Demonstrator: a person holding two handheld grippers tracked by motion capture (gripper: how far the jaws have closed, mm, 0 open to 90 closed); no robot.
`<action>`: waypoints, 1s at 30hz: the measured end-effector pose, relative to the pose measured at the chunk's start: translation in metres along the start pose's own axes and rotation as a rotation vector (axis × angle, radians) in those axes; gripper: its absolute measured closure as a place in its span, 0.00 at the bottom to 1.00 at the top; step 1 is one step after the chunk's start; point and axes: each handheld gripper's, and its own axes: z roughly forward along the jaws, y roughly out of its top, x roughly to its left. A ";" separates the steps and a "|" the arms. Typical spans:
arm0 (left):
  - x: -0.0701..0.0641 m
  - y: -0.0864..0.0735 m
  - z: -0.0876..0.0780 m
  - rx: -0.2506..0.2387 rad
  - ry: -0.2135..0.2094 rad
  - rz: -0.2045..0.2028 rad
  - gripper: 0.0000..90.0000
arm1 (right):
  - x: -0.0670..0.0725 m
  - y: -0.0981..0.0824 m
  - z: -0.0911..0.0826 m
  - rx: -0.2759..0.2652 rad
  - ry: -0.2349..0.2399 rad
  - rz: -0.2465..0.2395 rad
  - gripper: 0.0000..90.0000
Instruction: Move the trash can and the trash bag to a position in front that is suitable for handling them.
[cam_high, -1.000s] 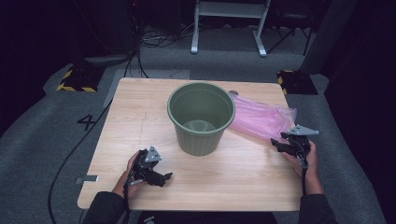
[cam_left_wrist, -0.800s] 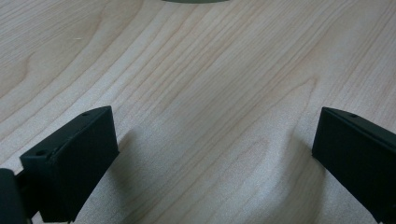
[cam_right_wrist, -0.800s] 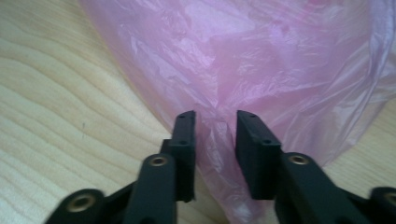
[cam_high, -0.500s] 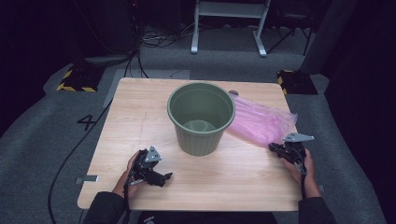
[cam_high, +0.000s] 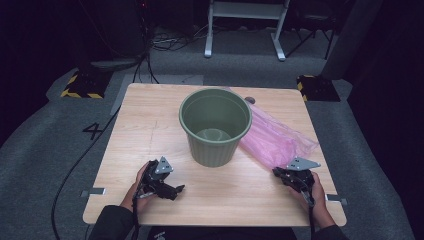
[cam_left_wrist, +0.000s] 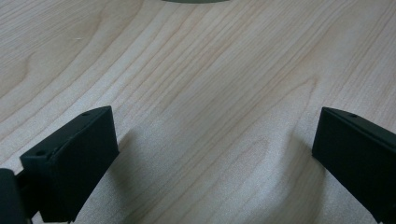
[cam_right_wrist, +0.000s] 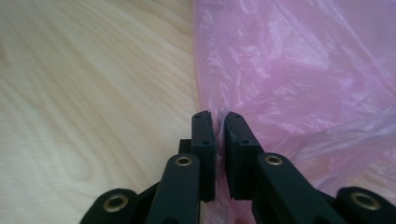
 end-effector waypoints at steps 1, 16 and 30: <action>0.000 0.000 0.000 0.000 0.000 0.000 0.00 | 0.000 0.000 0.000 0.000 0.000 0.000 0.91; 0.000 0.000 0.000 0.000 0.000 0.000 0.00 | 0.018 -0.001 -0.046 -0.079 -0.026 -0.011 0.38; 0.000 0.000 0.000 0.000 0.000 0.000 0.00 | -0.075 -0.006 -0.084 -0.147 -0.273 0.137 0.47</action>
